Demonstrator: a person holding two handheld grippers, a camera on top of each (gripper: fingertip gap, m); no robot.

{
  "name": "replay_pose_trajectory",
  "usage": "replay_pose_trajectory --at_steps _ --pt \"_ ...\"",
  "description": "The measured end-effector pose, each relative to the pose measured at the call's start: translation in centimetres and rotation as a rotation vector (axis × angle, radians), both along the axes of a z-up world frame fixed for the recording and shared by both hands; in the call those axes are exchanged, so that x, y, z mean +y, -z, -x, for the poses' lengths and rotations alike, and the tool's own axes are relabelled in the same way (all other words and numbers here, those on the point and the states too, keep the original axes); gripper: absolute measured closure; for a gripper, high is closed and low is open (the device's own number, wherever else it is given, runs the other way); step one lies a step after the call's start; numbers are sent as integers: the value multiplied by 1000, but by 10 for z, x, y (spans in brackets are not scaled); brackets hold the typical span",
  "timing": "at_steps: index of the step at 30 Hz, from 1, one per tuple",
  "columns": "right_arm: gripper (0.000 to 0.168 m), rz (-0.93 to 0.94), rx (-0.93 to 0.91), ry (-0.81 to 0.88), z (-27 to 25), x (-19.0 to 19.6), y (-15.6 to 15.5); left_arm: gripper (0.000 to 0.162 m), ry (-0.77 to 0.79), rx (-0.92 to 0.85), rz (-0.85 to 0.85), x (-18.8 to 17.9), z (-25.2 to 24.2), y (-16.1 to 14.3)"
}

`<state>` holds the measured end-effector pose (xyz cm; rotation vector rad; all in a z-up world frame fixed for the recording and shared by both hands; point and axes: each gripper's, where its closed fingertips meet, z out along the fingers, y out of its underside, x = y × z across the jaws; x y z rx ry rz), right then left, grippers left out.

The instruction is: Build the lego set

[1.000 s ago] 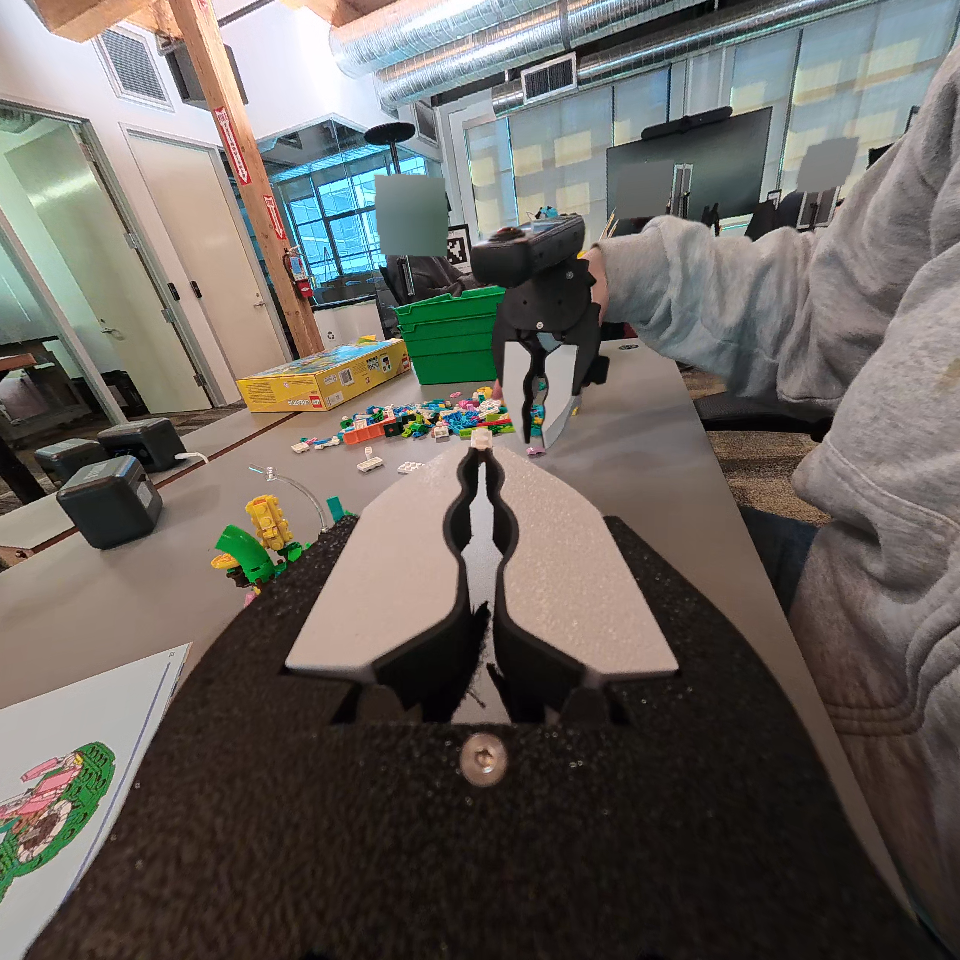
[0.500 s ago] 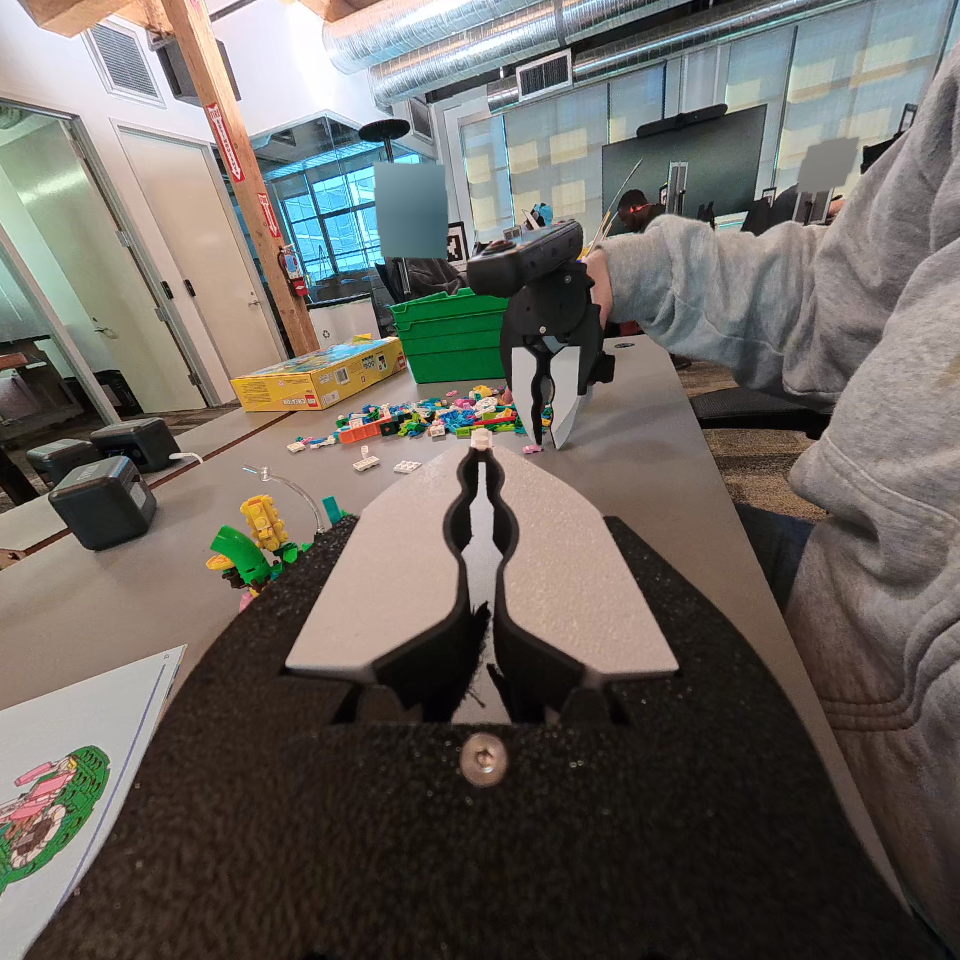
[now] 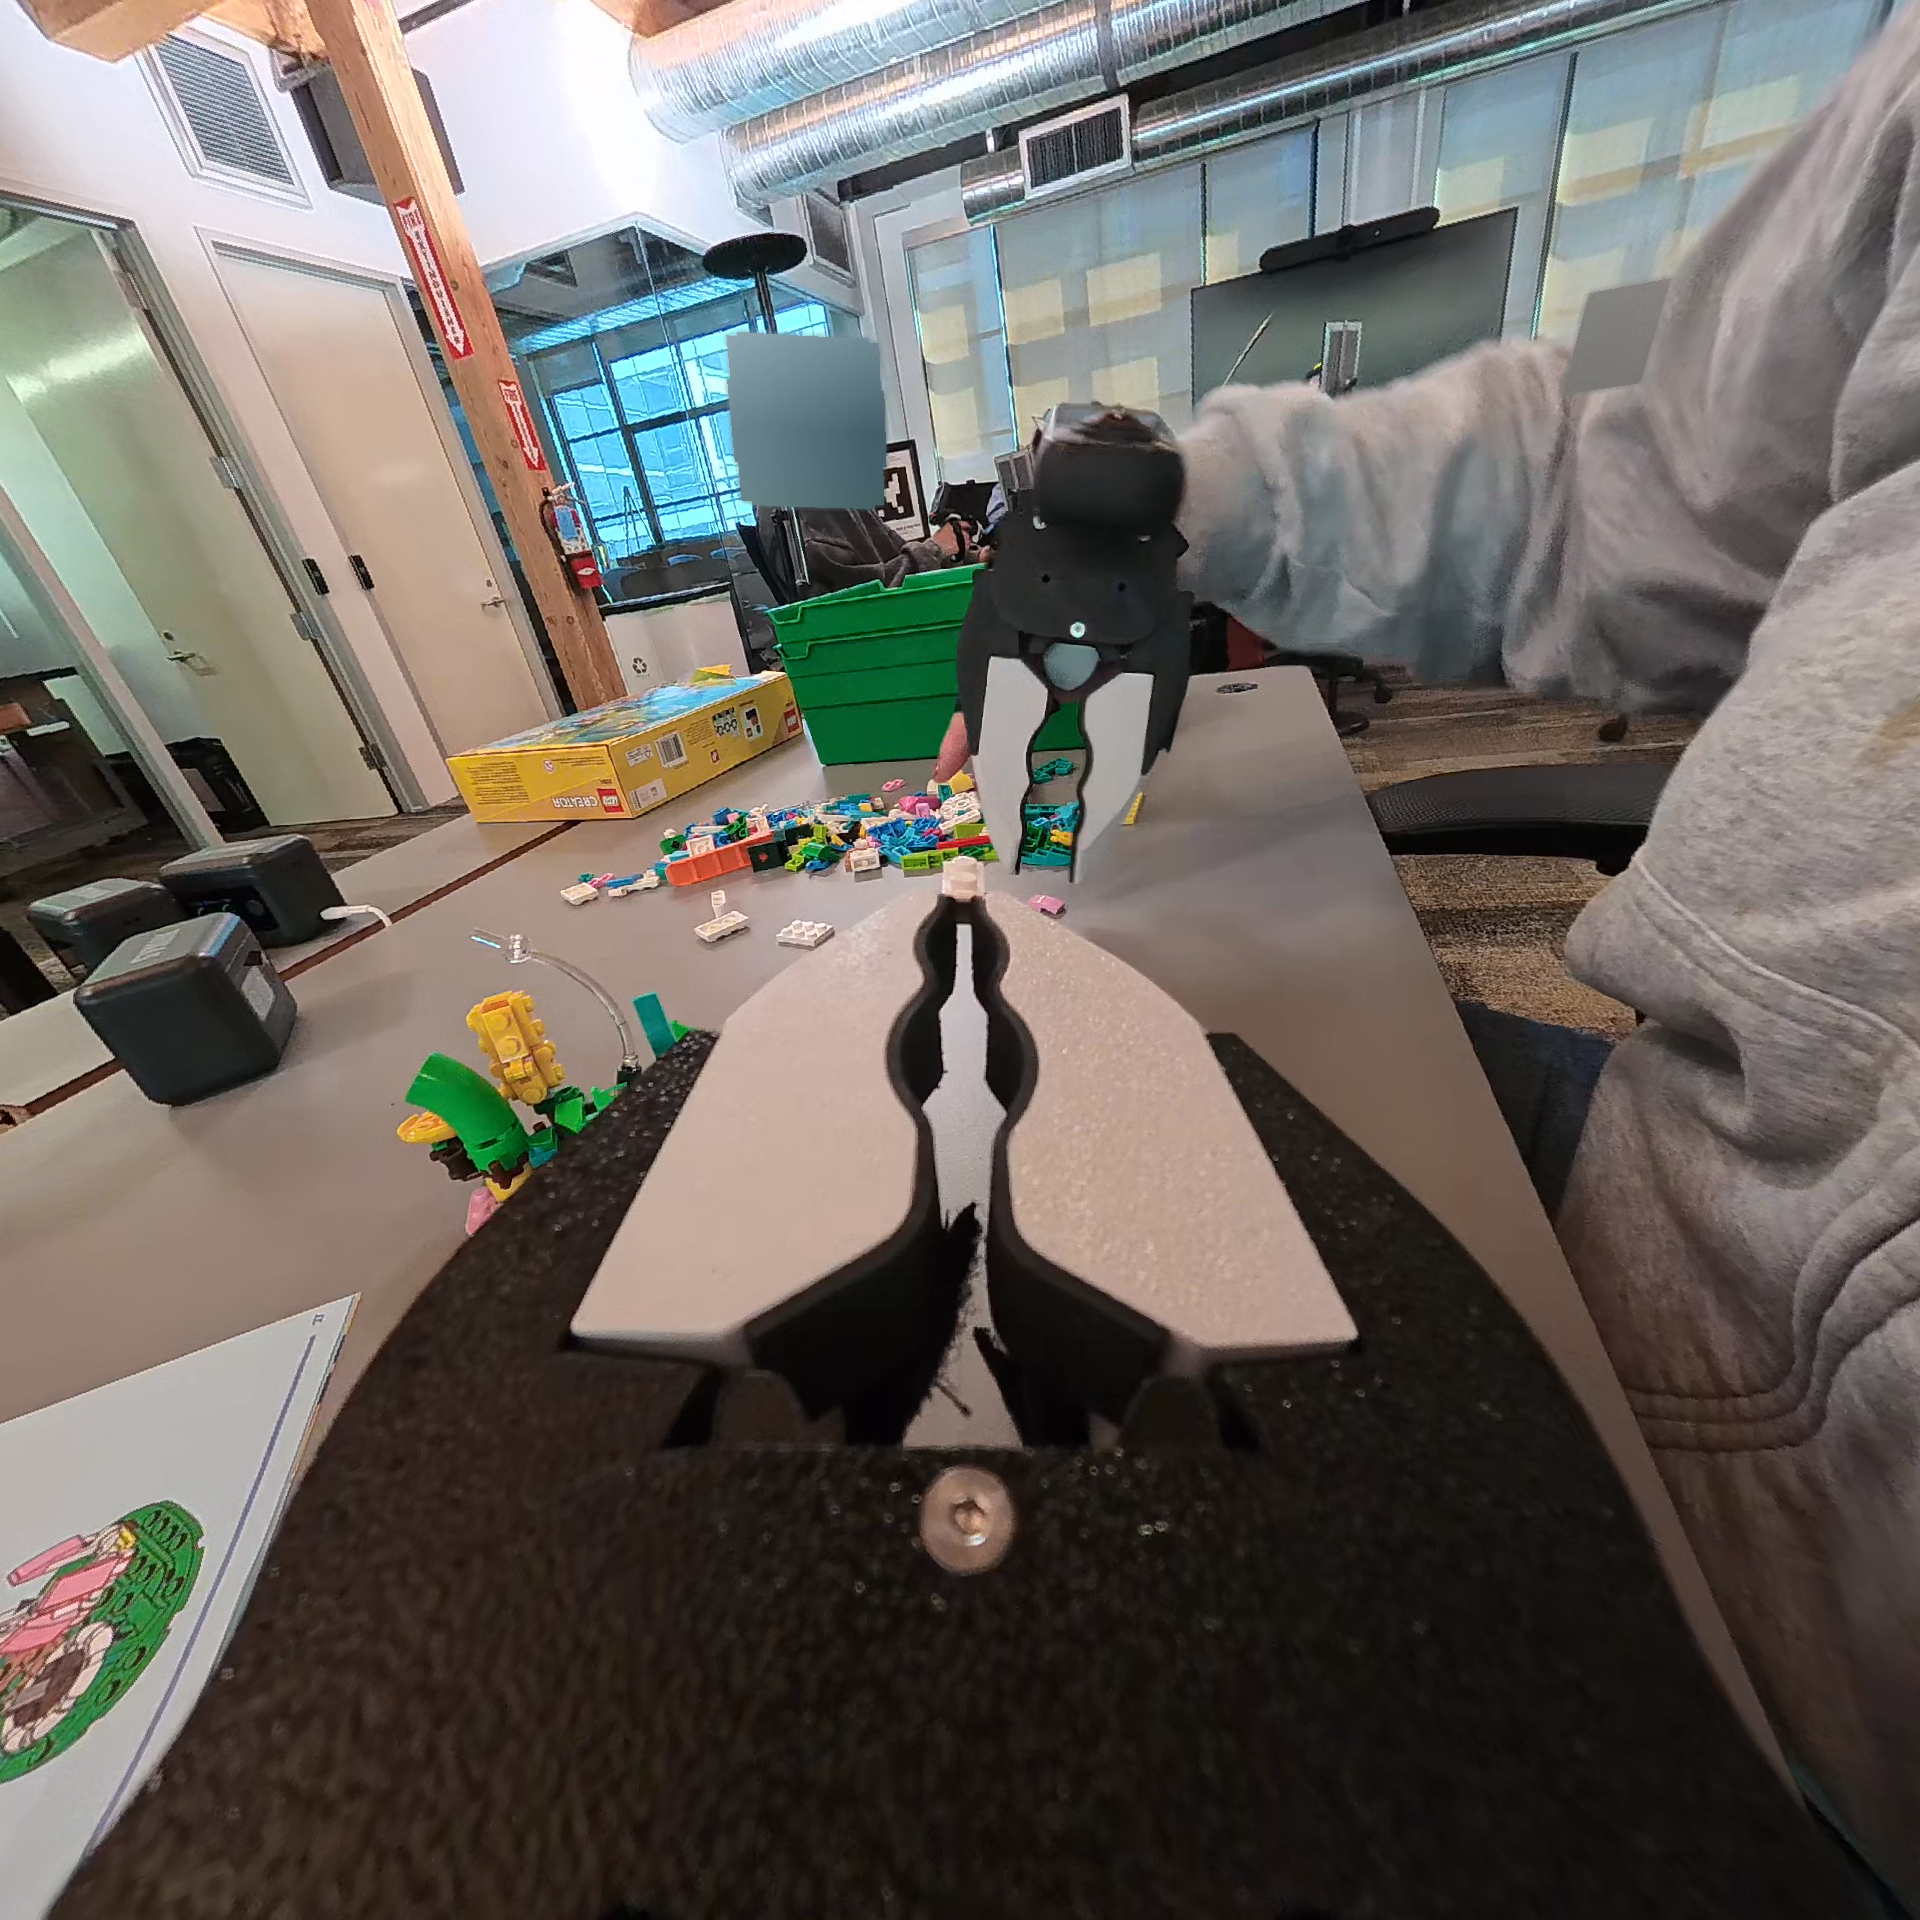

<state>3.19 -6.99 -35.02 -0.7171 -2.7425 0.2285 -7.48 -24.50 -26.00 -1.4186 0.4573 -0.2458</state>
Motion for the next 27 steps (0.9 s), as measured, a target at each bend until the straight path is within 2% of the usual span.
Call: replay_pose_trajectory --at_steps 1,6,11,21,25,27 --pt "143 -41 -24 -60 0 -1 1 160 0 0 1 0 0 0" --pt "145 -262 -152 -338 -4 5 7 160 1 2 5 0 0 1" --pt "147 -293 -192 -480 -4 0 7 160 4 8 10 -1 -1 1" --pt "149 -308 -226 -500 -4 4 15 160 10 1 8 -3 -1 1" --pt "161 -295 -247 -477 -6 2 18 160 11 1 8 -3 -2 1" --pt "162 -264 -264 -426 -7 2 18 160 11 1 9 -3 -2 1"
